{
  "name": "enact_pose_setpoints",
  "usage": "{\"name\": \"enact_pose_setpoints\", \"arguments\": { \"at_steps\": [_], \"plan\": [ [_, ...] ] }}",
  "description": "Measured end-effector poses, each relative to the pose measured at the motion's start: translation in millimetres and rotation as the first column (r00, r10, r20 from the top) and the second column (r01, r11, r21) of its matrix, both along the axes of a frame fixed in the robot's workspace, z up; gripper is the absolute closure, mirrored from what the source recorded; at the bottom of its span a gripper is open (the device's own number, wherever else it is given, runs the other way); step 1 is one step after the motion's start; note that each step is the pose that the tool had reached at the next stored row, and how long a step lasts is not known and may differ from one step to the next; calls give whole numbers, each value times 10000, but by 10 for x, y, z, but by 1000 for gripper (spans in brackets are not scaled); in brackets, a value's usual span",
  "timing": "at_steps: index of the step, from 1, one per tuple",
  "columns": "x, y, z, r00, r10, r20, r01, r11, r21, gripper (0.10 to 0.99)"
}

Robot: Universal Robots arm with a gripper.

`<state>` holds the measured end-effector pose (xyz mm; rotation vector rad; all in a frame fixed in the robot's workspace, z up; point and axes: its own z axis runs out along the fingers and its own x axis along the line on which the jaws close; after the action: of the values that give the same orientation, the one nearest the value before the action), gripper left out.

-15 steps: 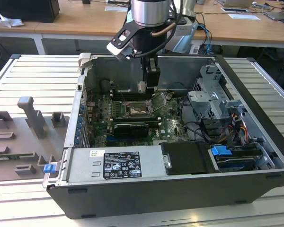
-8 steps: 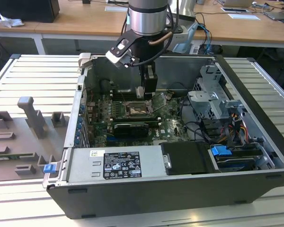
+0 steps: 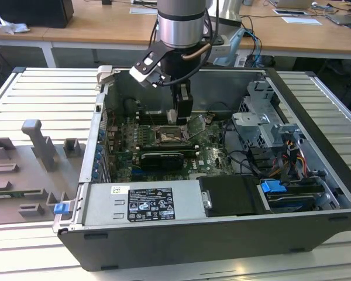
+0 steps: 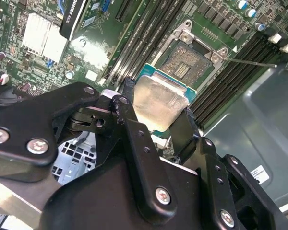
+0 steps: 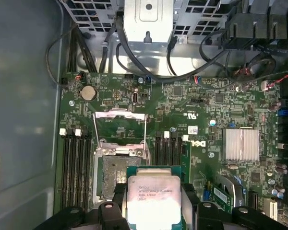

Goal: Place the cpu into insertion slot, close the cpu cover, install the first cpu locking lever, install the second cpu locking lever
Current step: 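Place the cpu into insertion slot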

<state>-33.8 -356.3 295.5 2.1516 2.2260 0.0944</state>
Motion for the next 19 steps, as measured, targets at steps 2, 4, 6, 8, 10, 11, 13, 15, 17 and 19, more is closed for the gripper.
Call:
{"name": "enact_pose_setpoints", "arguments": {
  "at_steps": [2, 4, 6, 8, 10, 11, 13, 15, 17, 19],
  "plan": [
    [-7, 0, -31, 10000, 0, 0, 0, 10000, 0, 549],
    [-14, 0, -50, 10000, -1, 0, 1, 10000, 0, 549],
    [-17, 0, -63, 10000, 0, 0, 0, 10000, 0, 549],
    [-22, 0, -76, 10000, 0, -1, 0, 10000, 0, 549],
    [-25, 0, -86, 10000, 0, 0, 0, 10000, -1, 549],
    [-27, 0, -90, 10000, 0, 0, 0, 10000, 0, 549],
    [-32, 0, -100, 10000, 0, 0, 0, 10000, 0, 549],
    [-37, 0, -111, 10000, -1, -1, 1, 10000, -1, 549],
    [-44, 0, -127, 10000, 0, 0, 0, 10000, 0, 549],
    [-49, 0, -133, 10000, -1, -2, 1, 10000, -3, 549]
  ]
}}
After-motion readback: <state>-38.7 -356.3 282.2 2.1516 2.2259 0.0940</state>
